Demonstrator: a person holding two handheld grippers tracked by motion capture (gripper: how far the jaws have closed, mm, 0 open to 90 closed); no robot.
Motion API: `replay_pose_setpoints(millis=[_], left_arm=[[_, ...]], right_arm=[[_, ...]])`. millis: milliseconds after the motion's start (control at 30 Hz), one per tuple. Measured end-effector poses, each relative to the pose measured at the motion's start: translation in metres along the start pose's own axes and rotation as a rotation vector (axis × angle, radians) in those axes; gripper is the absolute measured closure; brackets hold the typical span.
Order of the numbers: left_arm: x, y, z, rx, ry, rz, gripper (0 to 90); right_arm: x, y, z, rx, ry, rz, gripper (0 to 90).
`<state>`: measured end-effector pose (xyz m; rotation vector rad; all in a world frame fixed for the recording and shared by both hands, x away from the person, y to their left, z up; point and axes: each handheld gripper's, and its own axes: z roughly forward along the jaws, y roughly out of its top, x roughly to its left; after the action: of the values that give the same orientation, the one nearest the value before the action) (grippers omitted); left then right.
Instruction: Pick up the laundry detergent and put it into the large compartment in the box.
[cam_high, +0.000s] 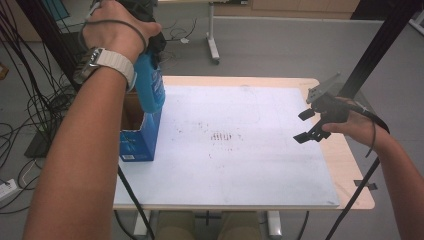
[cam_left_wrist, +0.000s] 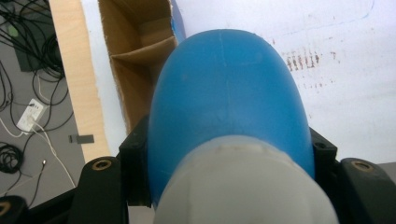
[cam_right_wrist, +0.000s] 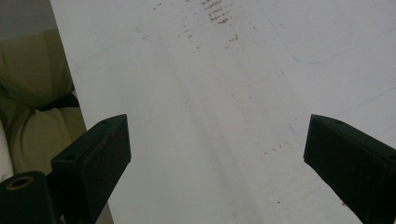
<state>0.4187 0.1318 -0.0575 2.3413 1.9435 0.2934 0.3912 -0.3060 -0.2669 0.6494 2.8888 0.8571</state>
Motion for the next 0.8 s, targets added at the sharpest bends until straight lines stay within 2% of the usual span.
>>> replay_pose_setpoints(millis=[333, 800], left_arm=[[0.012, 0.000, -0.007, -0.015, -0.005, -0.045, 37.9], [0.027, 0.001, -0.010, -0.023, 0.002, -0.083, 37.9]], right_arm=[[-0.002, -0.006, -0.002, -0.010, -0.002, 0.011, 7.3], [-0.005, -0.007, -0.001, -0.017, 0.000, 0.014, 7.4]])
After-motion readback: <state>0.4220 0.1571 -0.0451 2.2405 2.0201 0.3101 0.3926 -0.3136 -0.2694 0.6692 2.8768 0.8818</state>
